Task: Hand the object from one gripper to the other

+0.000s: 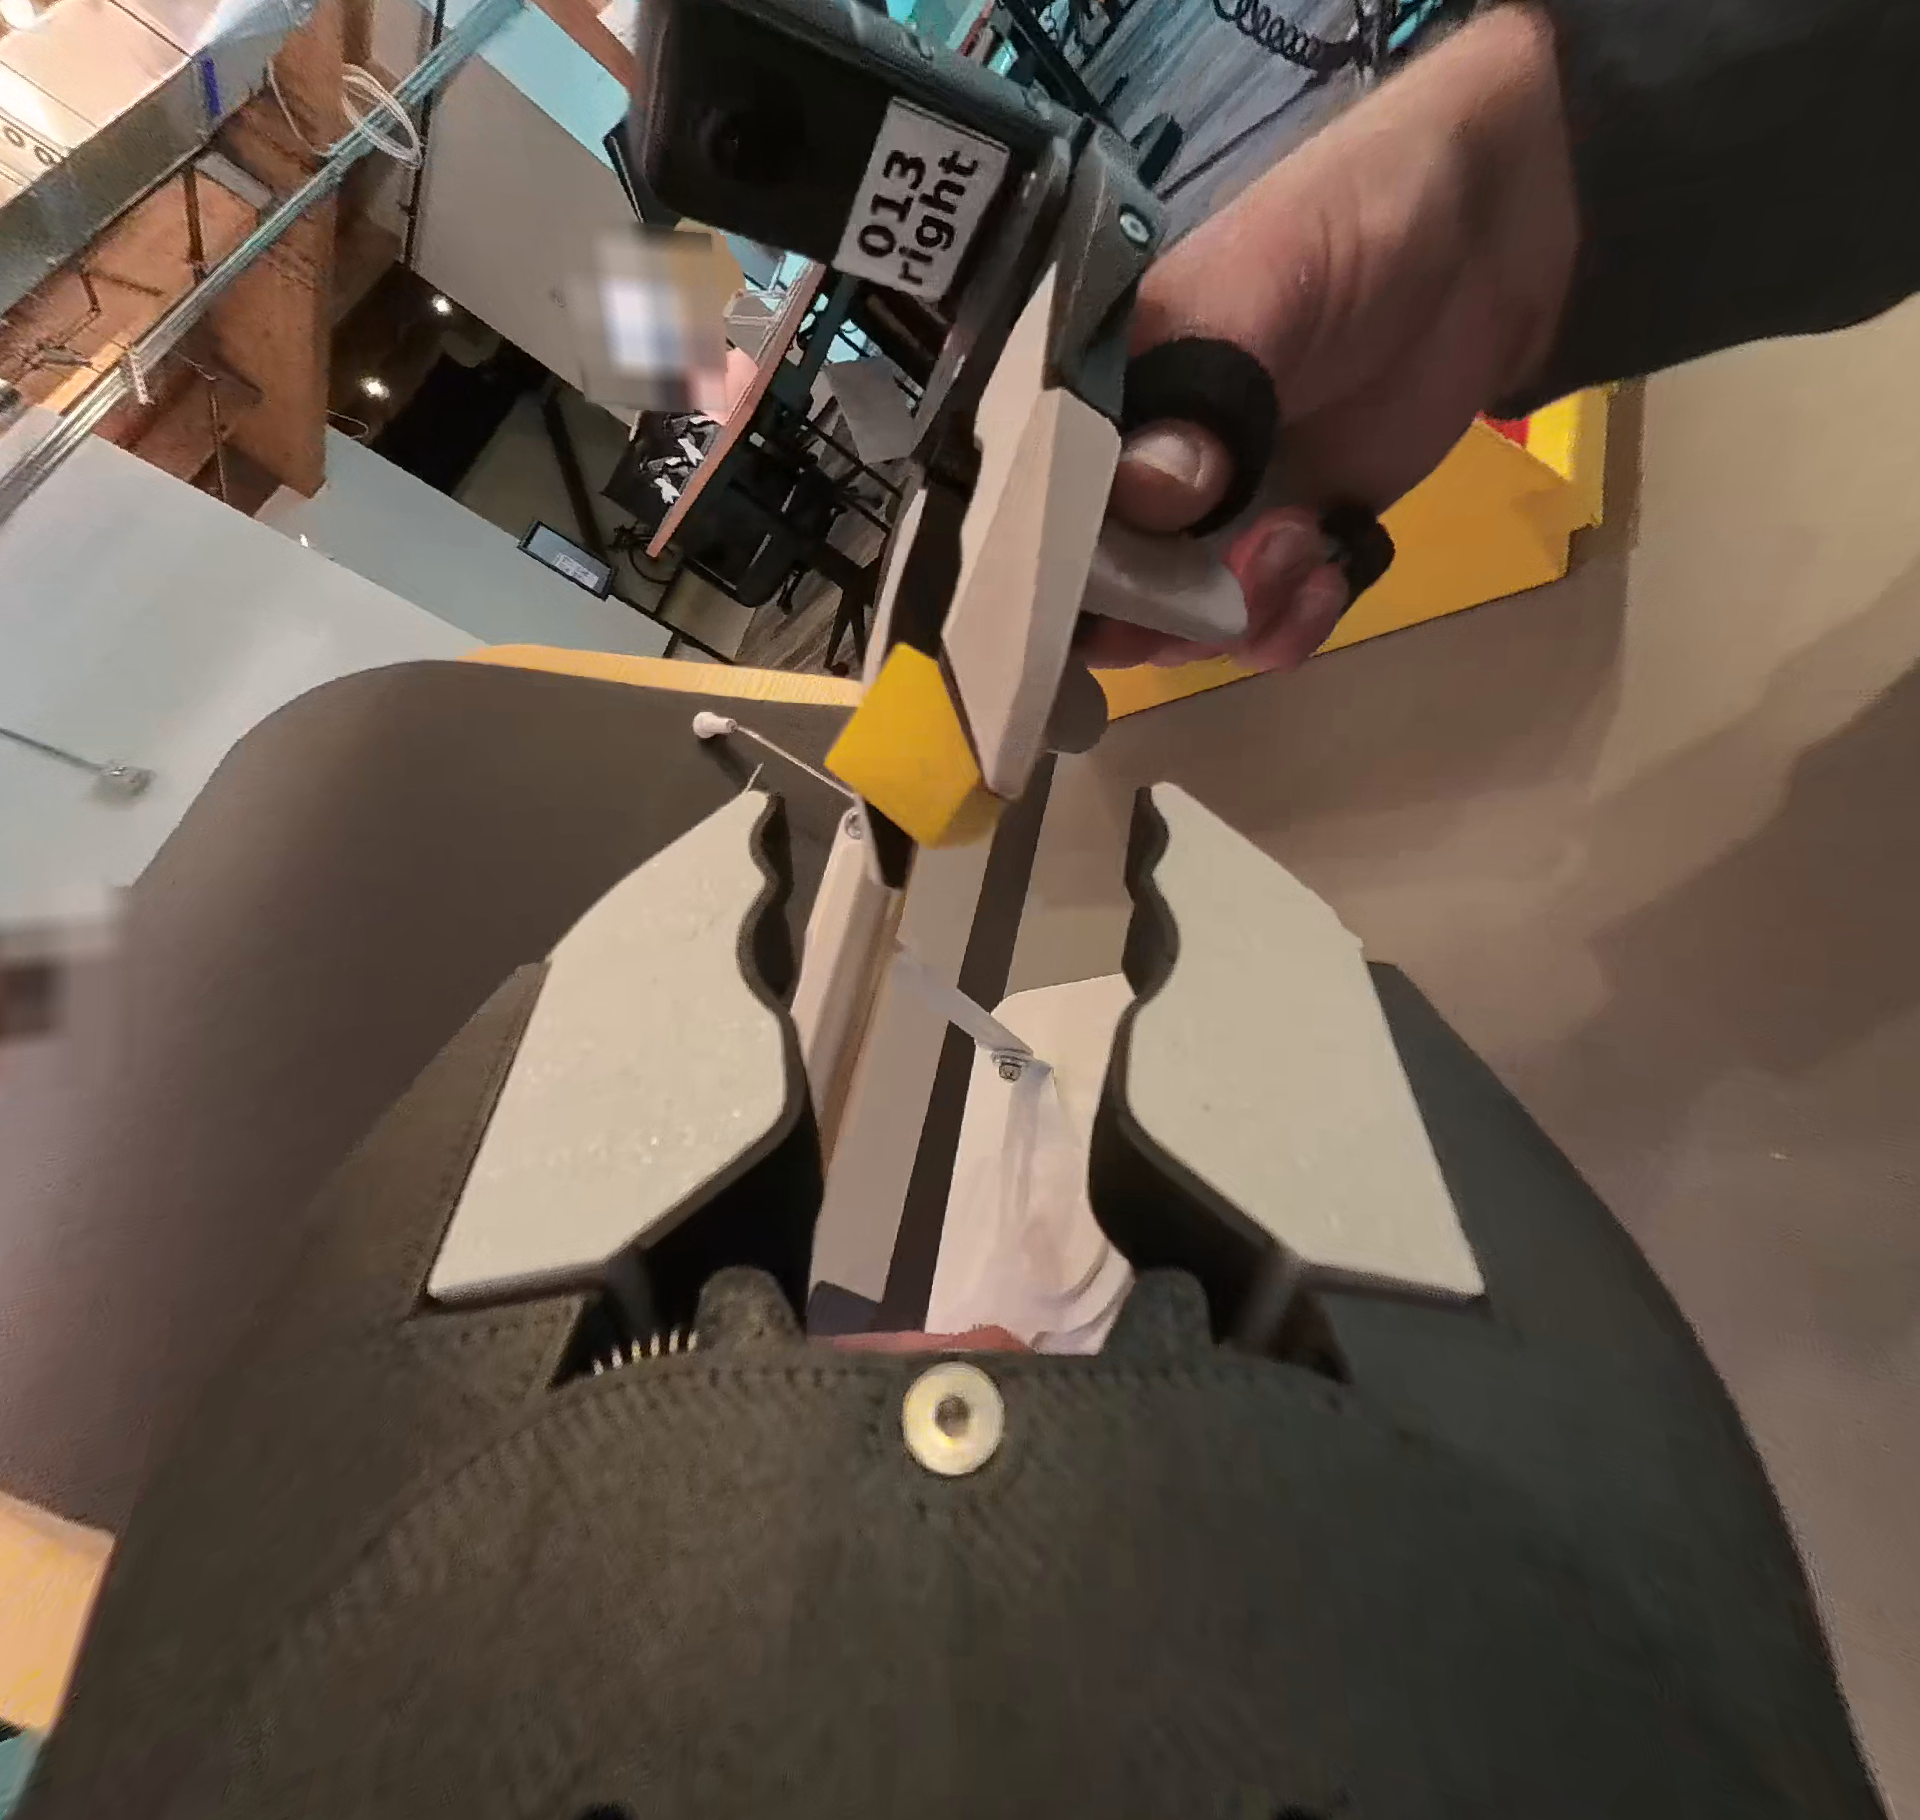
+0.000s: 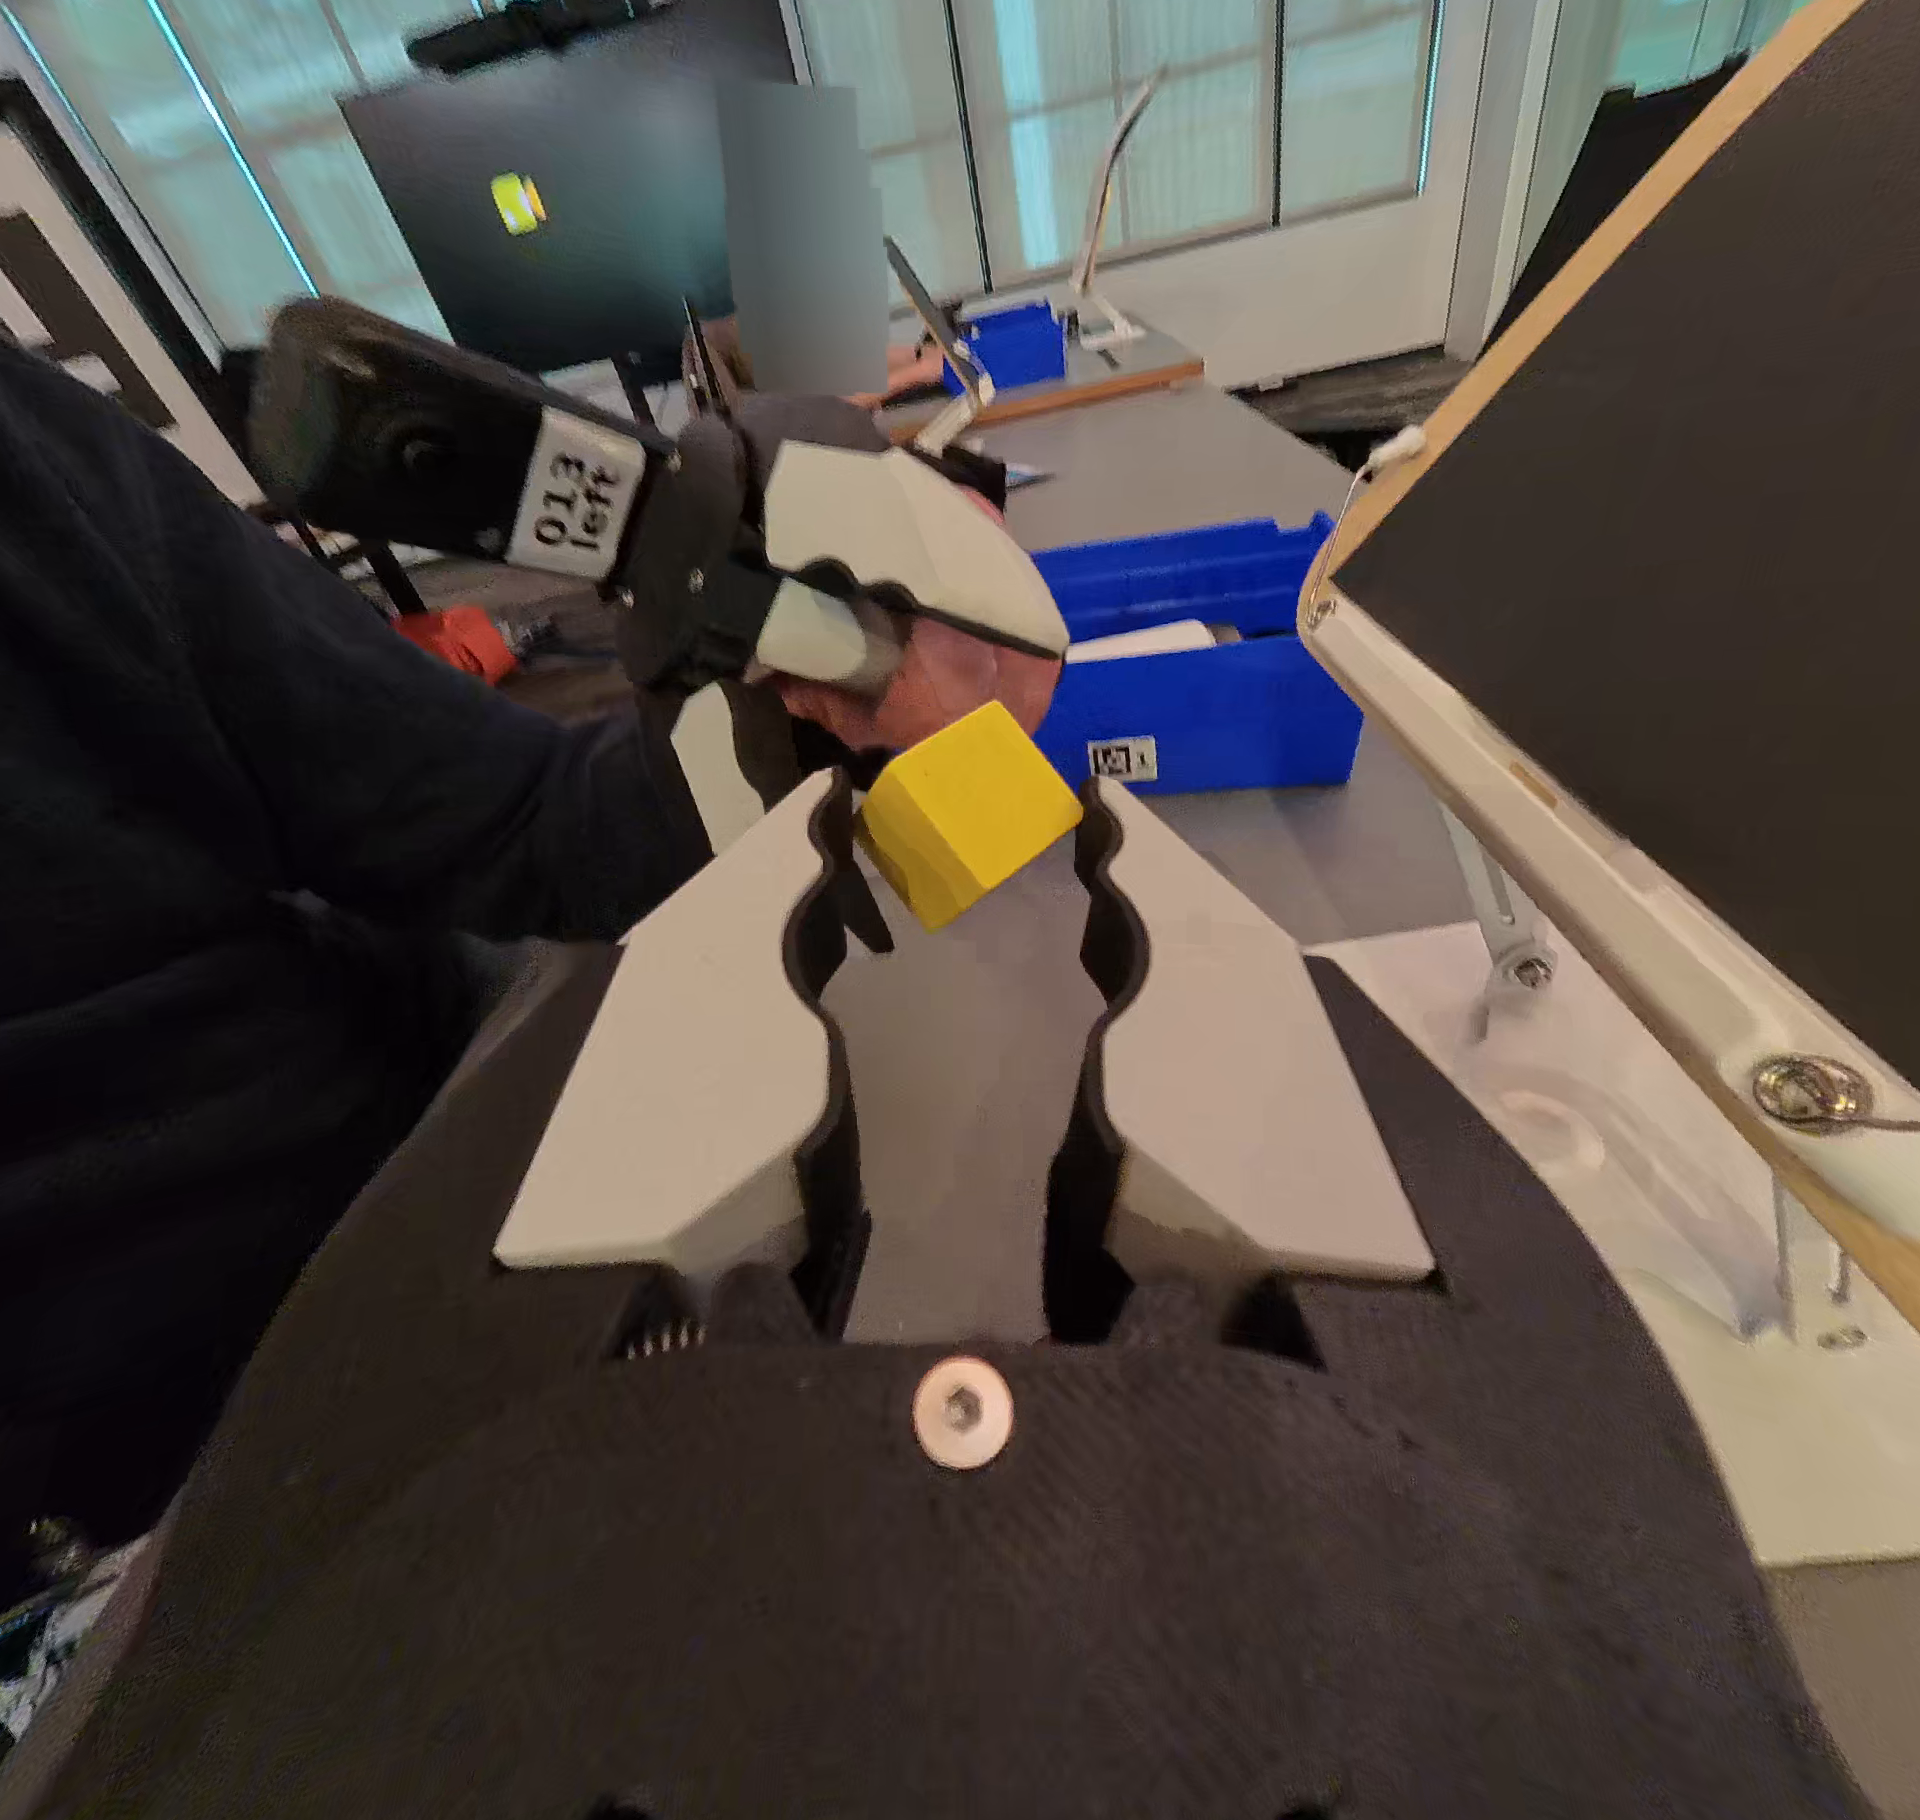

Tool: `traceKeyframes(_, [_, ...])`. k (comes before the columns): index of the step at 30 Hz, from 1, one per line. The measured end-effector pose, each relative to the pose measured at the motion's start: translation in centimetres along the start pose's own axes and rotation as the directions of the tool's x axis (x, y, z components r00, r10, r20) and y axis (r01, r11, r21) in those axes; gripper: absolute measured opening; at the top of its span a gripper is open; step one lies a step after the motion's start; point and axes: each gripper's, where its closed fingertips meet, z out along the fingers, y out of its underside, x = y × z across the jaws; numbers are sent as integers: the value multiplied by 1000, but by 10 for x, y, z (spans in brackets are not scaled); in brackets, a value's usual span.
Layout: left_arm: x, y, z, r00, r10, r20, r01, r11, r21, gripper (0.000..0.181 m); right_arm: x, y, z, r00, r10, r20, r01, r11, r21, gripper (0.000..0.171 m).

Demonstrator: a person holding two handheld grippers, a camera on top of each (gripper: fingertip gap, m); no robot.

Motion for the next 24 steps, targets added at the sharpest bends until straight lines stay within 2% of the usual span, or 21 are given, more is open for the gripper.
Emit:
traceKeyframes(4, [10,-8,-1,998,55,-43,-55,998,-15,65,-3,14,5,999,-38,-22,35,993,-115,41])
traceKeyframes(8, [22,-2,3,992,71,-102,-77,996,-53,64,-4,11,3,998,-53,-31,49,992,-121,41])
traceKeyframes(12, [23,7,2,991,82,-105,-92,992,-90,60,-4,1,-4,999,-41,-27,39,998,-59,38])
traceKeyframes(13, [26,8,1,988,86,-125,-98,991,-92,55,-2,-1,-6,999,-38,-36,37,998,-48,27])
traceKeyframes(16, [37,9,2,979,79,-189,-99,990,-97,45,-1,-1,-9,999,-25,-27,24,999,-32,26])
traceKeyframes(21, [25,5,7,994,30,-108,-35,998,-46,44,2,2,-7,999,-19,-40,18,999,-40,26])
traceKeyframes(24, [21,2,7,996,53,-72,-56,998,-32,43,3,-1,-7,999,5,-39,-6,1000,-20,26])
